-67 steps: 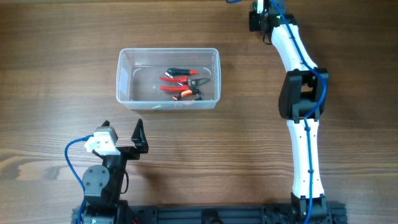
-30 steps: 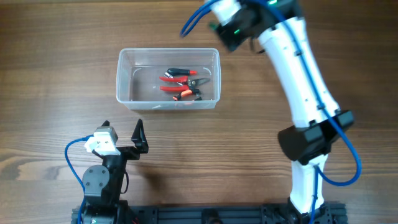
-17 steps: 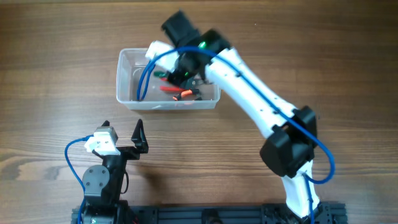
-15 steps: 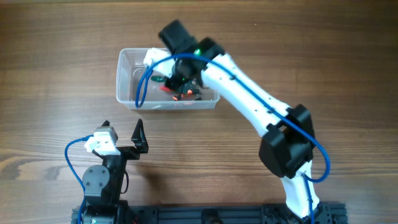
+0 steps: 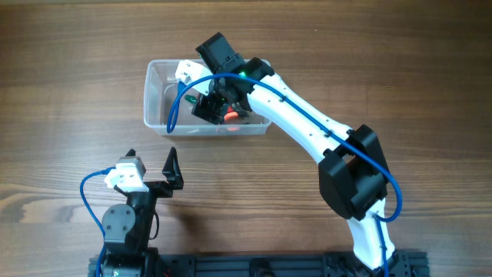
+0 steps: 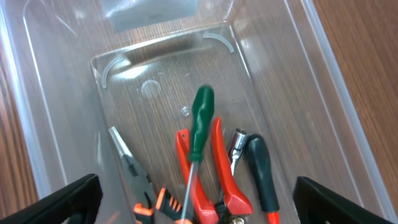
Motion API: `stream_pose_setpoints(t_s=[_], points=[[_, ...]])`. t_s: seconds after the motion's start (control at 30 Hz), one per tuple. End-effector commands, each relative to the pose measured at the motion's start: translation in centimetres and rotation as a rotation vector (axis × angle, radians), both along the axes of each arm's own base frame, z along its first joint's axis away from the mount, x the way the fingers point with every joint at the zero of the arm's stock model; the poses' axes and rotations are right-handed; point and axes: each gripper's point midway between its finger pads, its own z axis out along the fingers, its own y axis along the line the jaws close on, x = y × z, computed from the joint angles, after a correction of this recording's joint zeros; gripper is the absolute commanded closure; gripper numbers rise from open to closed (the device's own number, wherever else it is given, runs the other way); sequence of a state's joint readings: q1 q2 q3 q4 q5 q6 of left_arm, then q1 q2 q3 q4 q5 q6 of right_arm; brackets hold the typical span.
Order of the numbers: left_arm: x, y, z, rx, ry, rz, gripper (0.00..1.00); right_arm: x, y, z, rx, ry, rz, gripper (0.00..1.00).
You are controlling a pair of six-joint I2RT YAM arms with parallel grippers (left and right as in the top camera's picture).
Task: Pack container
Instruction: 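Carry the green screwdriver over the container with the right gripper, then lower the green screwdriver into the container and open the right gripper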
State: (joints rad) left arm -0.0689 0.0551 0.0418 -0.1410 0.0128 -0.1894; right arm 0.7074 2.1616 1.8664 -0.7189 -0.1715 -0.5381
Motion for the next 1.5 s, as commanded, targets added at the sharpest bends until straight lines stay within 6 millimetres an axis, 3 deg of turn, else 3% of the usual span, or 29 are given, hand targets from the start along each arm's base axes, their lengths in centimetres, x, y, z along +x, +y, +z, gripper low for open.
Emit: stream_pose_setpoints(t_s=[0.0, 0.1, 0.17, 0.33, 0.47, 0.57, 0.7, 0.93, 1.03, 1.13, 1.27, 1.47], points=[[0.0, 0.2, -0.2, -0.008, 0.004, 0.01, 0.0, 1.6, 0.1, 5.8, 0.069, -0.092, -0.087, 0.01], [0.0, 0.2, -0.2, -0.008, 0.004, 0.01, 0.0, 3.1, -2.1, 11.3, 0.051, -0.246, -0.186, 0.0], [0.0, 0.2, -0.2, -0.008, 0.004, 0.01, 0.0, 3.9, -4.7, 15.3, 0.024, -0.374, -0.281, 0.01], [0.0, 0.2, -0.2, -0.008, 0.004, 0.01, 0.0, 3.9, -10.4, 23.3, -0.003, -0.581, -0.476, 0.0], [0.0, 0.2, -0.2, -0.008, 0.004, 0.01, 0.0, 3.6, -13.7, 24.5, -0.049, -0.593, -0.537, 0.01], [0.0, 0.2, -0.2, -0.008, 0.004, 0.01, 0.0, 3.5, -18.7, 24.3, -0.204, -0.608, -0.653, 0.01], [0.0, 0.2, -0.2, -0.008, 0.004, 0.01, 0.0, 2.4, -22.1, 23.4, -0.254, -0.526, -0.66, 0.0], [0.0, 0.2, -0.2, -0.008, 0.004, 0.01, 0.0, -2.6, -28.4, 21.7, -0.251, -0.431, -0.698, 0.0], [0.0, 0.2, -0.2, -0.008, 0.004, 0.01, 0.0, -5.7, -31.1, 18.2, -0.323, -0.358, -0.753, 0.0], [0.0, 0.2, -0.2, -0.008, 0.004, 0.01, 0.0, -9.6, -33.6, 13.0, -0.383, -0.221, -0.84, 0.01], [0.0, 0.2, -0.2, -0.008, 0.004, 0.01, 0.0, -10.9, -34.1, 8.7, -0.344, -0.174, -0.893, 0.0], [0.0, 0.2, -0.2, -0.008, 0.004, 0.01, 0.0, -11.7, -31.9, 2.0, -0.258, -0.074, -0.813, 0.01]])
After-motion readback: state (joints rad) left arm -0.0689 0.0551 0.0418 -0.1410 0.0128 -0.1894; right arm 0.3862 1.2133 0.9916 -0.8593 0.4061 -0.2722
